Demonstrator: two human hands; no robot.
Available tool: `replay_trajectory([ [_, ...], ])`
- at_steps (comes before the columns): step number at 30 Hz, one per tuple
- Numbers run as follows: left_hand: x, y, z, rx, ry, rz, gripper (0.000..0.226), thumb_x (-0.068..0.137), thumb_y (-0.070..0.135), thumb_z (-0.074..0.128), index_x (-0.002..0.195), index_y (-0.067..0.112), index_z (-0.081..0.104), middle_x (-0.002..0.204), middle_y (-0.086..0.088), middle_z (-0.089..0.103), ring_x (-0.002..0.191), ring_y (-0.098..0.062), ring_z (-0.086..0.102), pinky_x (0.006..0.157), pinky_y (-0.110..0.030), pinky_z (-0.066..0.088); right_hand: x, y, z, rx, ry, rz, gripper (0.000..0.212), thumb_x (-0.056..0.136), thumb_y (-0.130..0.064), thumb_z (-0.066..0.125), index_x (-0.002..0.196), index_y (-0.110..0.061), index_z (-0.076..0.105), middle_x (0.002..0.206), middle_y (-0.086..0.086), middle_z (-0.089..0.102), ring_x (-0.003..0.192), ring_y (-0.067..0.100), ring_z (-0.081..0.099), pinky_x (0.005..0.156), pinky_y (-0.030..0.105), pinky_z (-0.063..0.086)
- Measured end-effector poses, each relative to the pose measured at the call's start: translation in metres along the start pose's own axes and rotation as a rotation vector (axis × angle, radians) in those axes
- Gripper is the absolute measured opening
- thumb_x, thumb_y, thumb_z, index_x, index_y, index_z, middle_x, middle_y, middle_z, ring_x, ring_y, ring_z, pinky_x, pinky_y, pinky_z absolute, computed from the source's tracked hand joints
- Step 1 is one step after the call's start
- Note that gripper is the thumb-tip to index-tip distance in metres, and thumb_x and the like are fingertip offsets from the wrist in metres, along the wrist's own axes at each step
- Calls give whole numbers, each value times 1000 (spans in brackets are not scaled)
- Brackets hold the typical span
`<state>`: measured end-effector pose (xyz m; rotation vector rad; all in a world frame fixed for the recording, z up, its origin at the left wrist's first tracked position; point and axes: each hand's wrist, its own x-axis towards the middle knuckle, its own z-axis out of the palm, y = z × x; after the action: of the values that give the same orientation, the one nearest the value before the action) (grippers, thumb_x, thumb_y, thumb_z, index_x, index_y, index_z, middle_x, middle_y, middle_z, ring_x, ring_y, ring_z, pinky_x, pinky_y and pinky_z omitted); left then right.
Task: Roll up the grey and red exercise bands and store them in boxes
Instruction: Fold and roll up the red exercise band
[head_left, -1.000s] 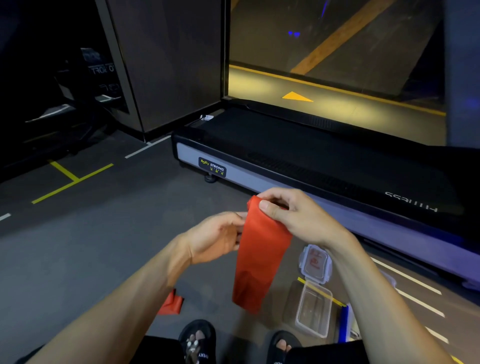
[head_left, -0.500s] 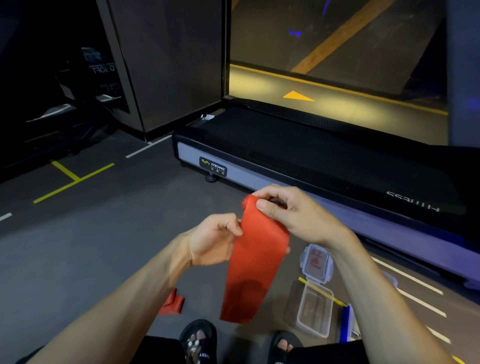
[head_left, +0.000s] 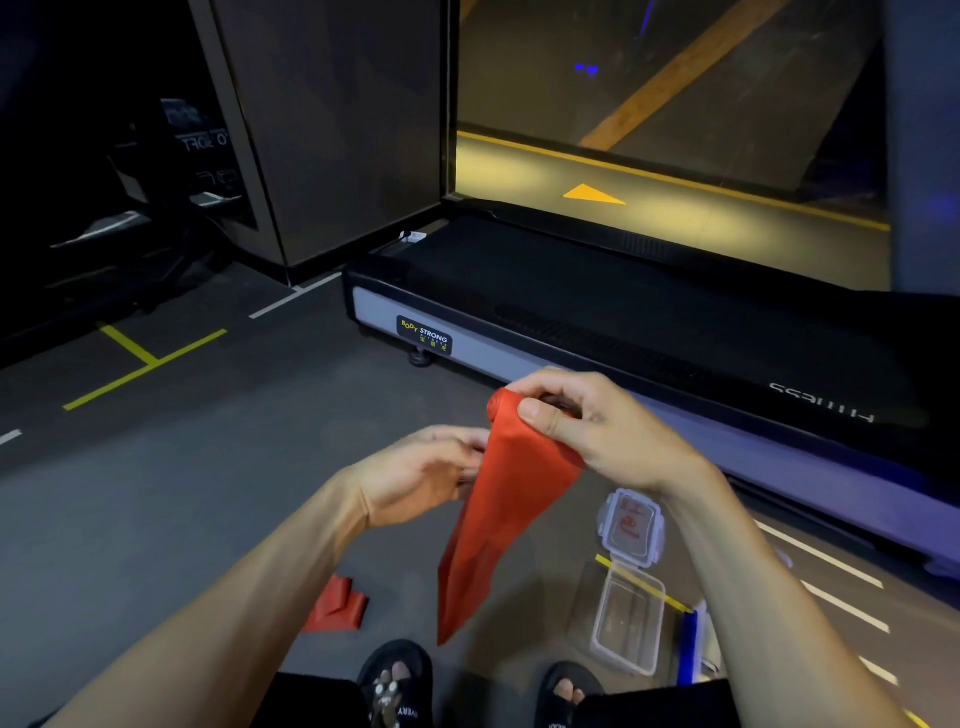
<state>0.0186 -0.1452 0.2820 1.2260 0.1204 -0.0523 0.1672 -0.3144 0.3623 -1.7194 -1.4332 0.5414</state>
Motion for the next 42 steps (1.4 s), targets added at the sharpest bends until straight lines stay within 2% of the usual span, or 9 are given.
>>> replay_trajectory([
  [8,1,4,-3,415,80,183,22,98,3,61,119,1,70,117,-20,71,107,-26,65,101,-47,49,4,-1,-1,18,-14,-15,20,103,-17,59,118,-12,71,113,-7,71,104,1,65,92,16,44],
  [13,14,-3,16,567,181,264,17,84,12,74,82,-3,68,82,-5,63,81,-17,55,72,-49,51,6,0,3,29,-6,-21,20,103,-13,59,118,-8,71,114,0,72,101,-1,65,91,13,44],
  [16,22,-10,22,579,270,338,19,80,3,72,64,13,70,68,10,62,68,-5,53,62,-27,47,6,-2,4,42,-27,-20,22,103,-14,59,120,-7,70,116,2,72,102,1,66,90,13,45],
  [19,27,-17,27,545,288,341,9,81,1,72,73,-2,71,77,-2,67,73,-12,58,65,-34,51,5,0,4,33,-23,-15,22,103,-16,59,120,-8,70,115,2,72,100,0,66,90,14,45],
  [23,31,-24,27,474,218,274,32,83,5,66,89,-25,57,90,-13,60,87,-22,52,72,-41,45,4,4,3,39,-5,-6,20,103,-17,59,117,-10,71,114,-1,73,103,5,67,92,18,47],
  [30,23,-24,25,392,136,83,38,88,8,61,124,-3,61,112,-13,67,102,-20,65,95,-43,55,3,5,1,42,7,52,20,103,-18,59,117,-10,72,113,2,75,109,20,69,98,34,52],
  [36,20,-25,20,388,139,51,24,92,8,59,111,19,69,104,2,73,102,-20,66,99,-48,53,3,8,1,27,25,118,19,103,-22,59,115,-15,73,111,2,76,108,21,69,99,43,52],
  [39,18,-23,19,415,134,67,19,90,5,61,107,3,70,101,-12,70,97,-28,64,97,-56,53,4,6,1,-9,33,147,20,103,-25,59,112,-16,74,109,-2,76,106,16,69,98,39,52],
  [42,16,-19,21,331,127,114,23,82,2,70,100,-10,69,93,-14,72,87,-23,67,80,-36,59,4,6,2,6,53,181,21,104,-26,57,106,-16,75,103,2,77,95,14,71,92,39,52],
])
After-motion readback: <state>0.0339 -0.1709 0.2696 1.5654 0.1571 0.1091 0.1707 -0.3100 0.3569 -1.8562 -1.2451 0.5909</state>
